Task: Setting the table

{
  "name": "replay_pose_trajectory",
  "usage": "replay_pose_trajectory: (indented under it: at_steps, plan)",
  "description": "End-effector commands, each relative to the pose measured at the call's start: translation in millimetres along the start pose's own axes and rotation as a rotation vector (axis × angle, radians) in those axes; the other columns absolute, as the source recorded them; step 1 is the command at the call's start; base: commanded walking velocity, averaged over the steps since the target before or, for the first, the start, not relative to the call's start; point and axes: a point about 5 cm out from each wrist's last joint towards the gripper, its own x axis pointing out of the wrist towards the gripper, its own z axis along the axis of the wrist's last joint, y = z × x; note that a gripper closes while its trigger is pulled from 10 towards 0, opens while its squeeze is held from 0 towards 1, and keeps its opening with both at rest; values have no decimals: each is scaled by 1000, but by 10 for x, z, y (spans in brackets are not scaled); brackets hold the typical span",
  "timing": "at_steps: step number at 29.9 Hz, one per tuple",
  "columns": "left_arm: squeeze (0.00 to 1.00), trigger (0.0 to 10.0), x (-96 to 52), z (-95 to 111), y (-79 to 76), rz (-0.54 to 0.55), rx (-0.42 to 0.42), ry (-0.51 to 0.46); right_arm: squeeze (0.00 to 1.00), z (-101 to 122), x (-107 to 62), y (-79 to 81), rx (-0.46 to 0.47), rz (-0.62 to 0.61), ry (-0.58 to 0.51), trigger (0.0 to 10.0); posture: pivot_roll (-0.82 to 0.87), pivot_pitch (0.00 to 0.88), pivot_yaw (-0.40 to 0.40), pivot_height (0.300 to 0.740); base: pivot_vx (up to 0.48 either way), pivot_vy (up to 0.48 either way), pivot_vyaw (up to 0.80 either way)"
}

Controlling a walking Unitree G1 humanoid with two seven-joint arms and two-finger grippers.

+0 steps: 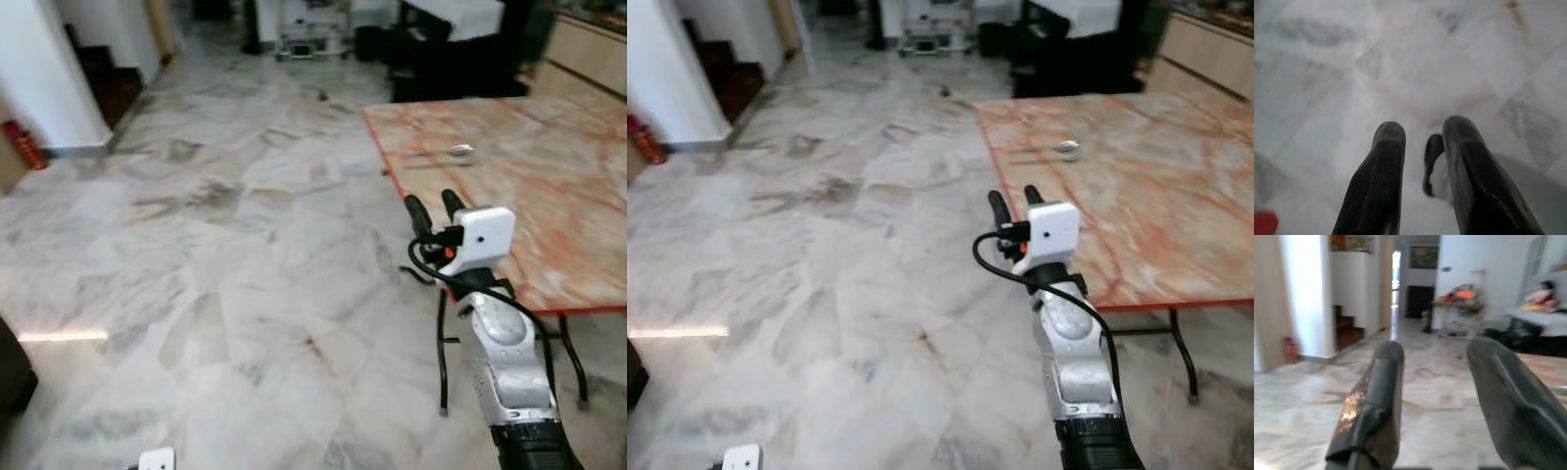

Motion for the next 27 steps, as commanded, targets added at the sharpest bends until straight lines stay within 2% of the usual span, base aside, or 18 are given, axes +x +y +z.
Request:
replay_pose_trajectory:
  at_steps: [1, 7, 9, 14, 22, 27]
  plan:
    - [0, 10000, -10, -48, -9, 2, 0, 27, 0, 6, 2, -9, -1, 9, -2, 10000, -51, 0, -9, 740, 0, 0, 800]
    - [0, 10000, -23, -80, 6, 10, 6, 35, 0, -4, 9, 21, 12, 45, 1, 10000, -53, 0, -6, 740, 0, 0, 800]
    - [0, 10000, -26, -87, 15, 9, 6, 39, 0, -21, 11, 58, 44, 73, 10, 10000, -55, 0, -5, 740, 0, 0, 0]
    - [0, 10000, -31, -109, 48, 12, 21, 64, 0, -25, 9, 59, 49, 75, 9, 10000, -54, 0, -3, 740, 0, 0, 0]
    - [0, 10000, -54, -168, 94, 21, 22, 93, 0, -34, 9, 80, 20, 116, 13, 10000, -52, 0, -8, 740, 284, 0, 0]
    - [0, 10000, -60, -186, 98, 25, 19, 103, 0, -38, 1, 87, -1, 134, 14, 10000, -49, 0, -11, 740, 299, 0, 751]
